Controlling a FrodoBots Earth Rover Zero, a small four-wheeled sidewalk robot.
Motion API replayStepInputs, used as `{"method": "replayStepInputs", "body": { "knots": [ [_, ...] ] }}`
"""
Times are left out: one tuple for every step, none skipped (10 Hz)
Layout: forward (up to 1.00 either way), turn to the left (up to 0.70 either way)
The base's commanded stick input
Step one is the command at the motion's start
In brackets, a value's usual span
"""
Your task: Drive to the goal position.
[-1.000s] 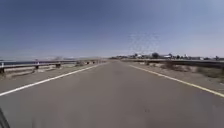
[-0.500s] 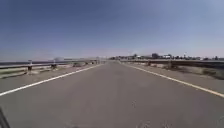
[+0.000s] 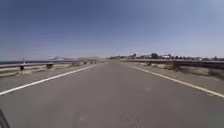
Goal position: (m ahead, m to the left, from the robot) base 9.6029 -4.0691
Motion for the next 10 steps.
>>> {"method": "replayStepInputs", "body": {
  "knots": [
    [1.0,0.0],
    [1.0,0.0],
    [1.0,0.0],
    [1.0,0.0],
    [1.0,0.0],
    [1.0,0.0],
    [1.0,0.0],
    [1.0,0.0],
    [1.0,0.0],
    [1.0,0.0]
  ]
}}
